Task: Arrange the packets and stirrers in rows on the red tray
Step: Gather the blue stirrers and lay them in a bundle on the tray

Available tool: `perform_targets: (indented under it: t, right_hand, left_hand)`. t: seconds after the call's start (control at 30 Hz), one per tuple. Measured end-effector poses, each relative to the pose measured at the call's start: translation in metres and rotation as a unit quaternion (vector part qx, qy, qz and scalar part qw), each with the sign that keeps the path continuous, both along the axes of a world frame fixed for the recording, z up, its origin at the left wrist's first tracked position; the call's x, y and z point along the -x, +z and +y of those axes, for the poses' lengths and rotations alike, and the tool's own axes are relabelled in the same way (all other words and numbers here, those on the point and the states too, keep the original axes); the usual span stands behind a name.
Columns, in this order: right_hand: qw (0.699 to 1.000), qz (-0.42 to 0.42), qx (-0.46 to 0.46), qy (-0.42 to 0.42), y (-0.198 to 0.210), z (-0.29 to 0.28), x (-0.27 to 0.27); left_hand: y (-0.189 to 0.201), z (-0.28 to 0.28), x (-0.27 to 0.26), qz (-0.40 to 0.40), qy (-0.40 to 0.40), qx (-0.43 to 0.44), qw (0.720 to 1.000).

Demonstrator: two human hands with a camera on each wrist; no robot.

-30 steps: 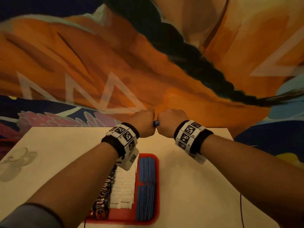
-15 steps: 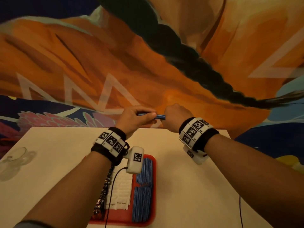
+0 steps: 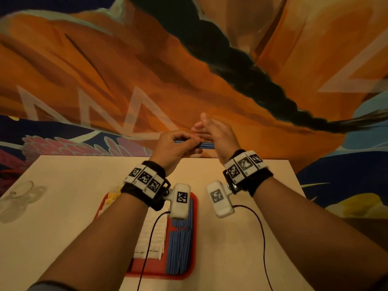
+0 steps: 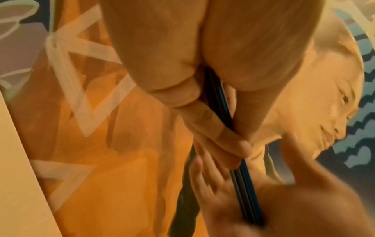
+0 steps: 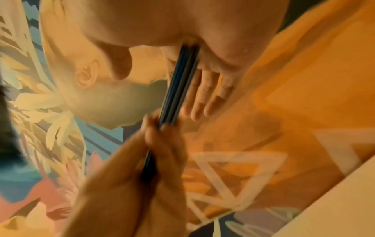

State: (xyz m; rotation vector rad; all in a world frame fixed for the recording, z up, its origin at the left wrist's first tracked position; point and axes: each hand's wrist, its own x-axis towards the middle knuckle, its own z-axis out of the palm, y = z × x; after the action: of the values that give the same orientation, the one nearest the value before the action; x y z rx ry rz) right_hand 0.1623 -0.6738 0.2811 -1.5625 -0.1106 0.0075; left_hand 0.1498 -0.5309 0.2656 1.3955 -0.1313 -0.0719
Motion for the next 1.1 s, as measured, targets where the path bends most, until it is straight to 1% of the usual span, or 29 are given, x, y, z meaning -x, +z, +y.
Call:
perform_targets:
  t: [0.07,0.1,0.13,0.17,0.2,0.23,0.27,0.3,0.33,0.4,0.47,0.5,0.53,0.57,0.63,0.7,0.73,0.83,0.9,0.97,1.03,1.1]
  right_hand:
    - [0.999,0.026,0.009,0.038,-0.003,0.0,0.001]
    - [0.996,0.037,0.04,0.077,-0.004,-0.003,0.002]
    - [0.985,0.036,0.109,0.126,-0.005,-0.006,0.002]
    - [0.961,0.032,0.207,0.18,-0.006,-0.009,0.002]
    - [0.92,0.034,0.313,0.232,-0.008,-0.009,0.002]
    - [0.871,0.04,0.406,0.273,-0.01,-0.007,0.002]
    - [0.83,0.05,0.475,0.289,-0.014,-0.003,0.002]
    - [0.805,0.059,0.518,0.282,-0.019,0.001,0.001]
    - [0.799,0.07,0.536,0.262,-0.024,0.006,0.001]
    - [0.815,0.09,0.527,0.222,-0.039,0.016,0.001]
    - [0.828,0.083,0.523,0.187,-0.054,0.025,0.001]
    - [0.831,0.077,0.525,0.166,-0.061,0.028,0.001]
    - [0.833,0.078,0.528,0.145,-0.069,0.032,0.002]
    - [0.834,0.083,0.531,0.126,-0.076,0.035,0.003]
    - [0.827,0.108,0.541,0.106,-0.092,0.04,0.007]
    - [0.815,0.131,0.553,0.113,-0.108,0.044,0.013]
    - [0.812,0.137,0.555,0.12,-0.117,0.046,0.015]
    - [0.807,0.151,0.554,0.14,-0.15,0.053,0.023]
    - [0.81,0.167,0.54,0.157,-0.175,0.057,0.029]
    - [0.798,0.194,0.534,0.2,-0.197,0.059,0.034]
    - [0.786,0.214,0.527,0.243,-0.214,0.058,0.037]
    - [0.783,0.235,0.513,0.262,-0.229,0.054,0.038]
  left_hand:
    - [-0.003,0.006,-0.001,0.001,0.0,-0.016,1.0]
    - [-0.005,0.01,-0.002,0.0,-0.002,-0.031,1.0]
    - [-0.008,0.016,-0.003,-0.001,-0.001,-0.052,0.999]
    - [-0.011,0.022,-0.004,0.002,-0.002,-0.069,0.998]
    - [-0.012,0.026,-0.003,0.009,-0.005,-0.084,0.996]
    - [-0.013,0.03,-0.002,0.016,-0.014,-0.099,0.995]
    - [-0.013,0.033,0.0,0.021,-0.026,-0.116,0.993]
    - [-0.015,0.035,0.002,0.028,-0.035,-0.128,0.991]
    - [-0.017,0.037,0.004,0.037,-0.036,-0.131,0.99]
    - [-0.028,0.04,0.005,0.068,0.002,-0.098,0.993]
    - [-0.043,0.042,0.004,0.123,0.07,-0.002,0.99]
    - [-0.052,0.042,0.004,0.153,0.101,0.05,0.982]
    - [-0.06,0.041,0.006,0.183,0.121,0.08,0.972]
    - [-0.07,0.04,0.007,0.209,0.124,0.083,0.966]
    - [-0.09,0.035,0.012,0.246,0.093,0.068,0.962]
    - [-0.11,0.029,0.017,0.275,0.077,0.075,0.955]
    - [-0.121,0.026,0.017,0.289,0.087,0.071,0.951]
    - [-0.153,0.019,0.015,0.335,0.124,-0.009,0.934]
    - [-0.177,0.018,0.011,0.364,0.121,-0.058,0.921]
    - [-0.2,0.022,0.005,0.389,0.102,-0.11,0.909]
    - [-0.217,0.029,-0.001,0.396,0.066,-0.2,0.894]
    - [-0.231,0.037,-0.01,0.398,0.032,-0.277,0.874]
